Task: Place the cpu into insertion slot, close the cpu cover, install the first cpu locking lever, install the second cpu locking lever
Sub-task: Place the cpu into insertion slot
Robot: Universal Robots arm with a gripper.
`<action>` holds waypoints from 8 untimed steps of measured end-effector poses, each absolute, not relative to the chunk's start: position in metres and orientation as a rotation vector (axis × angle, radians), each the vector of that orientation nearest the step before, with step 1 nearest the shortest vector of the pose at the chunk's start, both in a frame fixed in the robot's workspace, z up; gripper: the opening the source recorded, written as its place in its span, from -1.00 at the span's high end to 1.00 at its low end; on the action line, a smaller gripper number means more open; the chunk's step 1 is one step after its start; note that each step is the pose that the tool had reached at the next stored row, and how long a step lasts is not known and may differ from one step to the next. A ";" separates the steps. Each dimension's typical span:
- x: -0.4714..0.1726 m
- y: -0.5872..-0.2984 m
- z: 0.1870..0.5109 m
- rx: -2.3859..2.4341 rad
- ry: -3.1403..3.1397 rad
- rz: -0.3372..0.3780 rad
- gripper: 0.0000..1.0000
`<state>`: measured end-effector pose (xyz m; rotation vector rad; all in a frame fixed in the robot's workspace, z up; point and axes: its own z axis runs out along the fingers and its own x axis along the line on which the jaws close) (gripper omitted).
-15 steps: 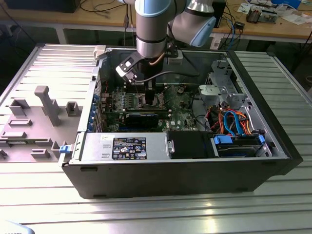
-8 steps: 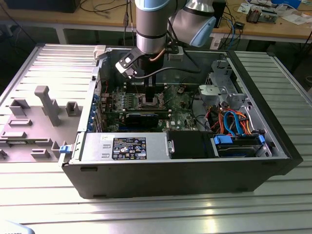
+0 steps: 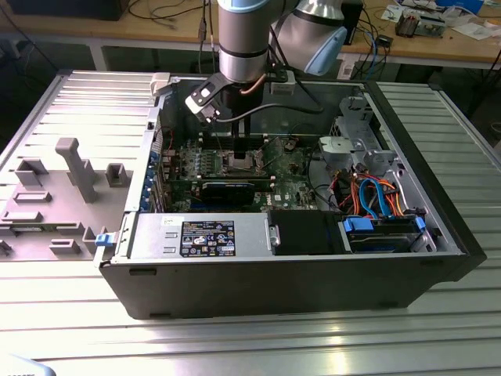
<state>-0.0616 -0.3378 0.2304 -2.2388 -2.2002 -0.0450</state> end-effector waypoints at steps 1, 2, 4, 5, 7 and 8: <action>-0.062 -0.338 0.231 -2.239 -2.200 -0.045 0.29; -0.062 -0.338 0.232 -2.239 -2.200 -0.045 0.42; -0.062 -0.338 0.233 -2.239 -2.200 -0.045 0.54; -0.062 -0.338 0.233 -2.239 -2.200 -0.045 0.54; -0.062 -0.338 0.235 -2.239 -2.200 -0.045 0.78; -0.062 -0.338 0.236 -2.239 -2.200 -0.045 0.79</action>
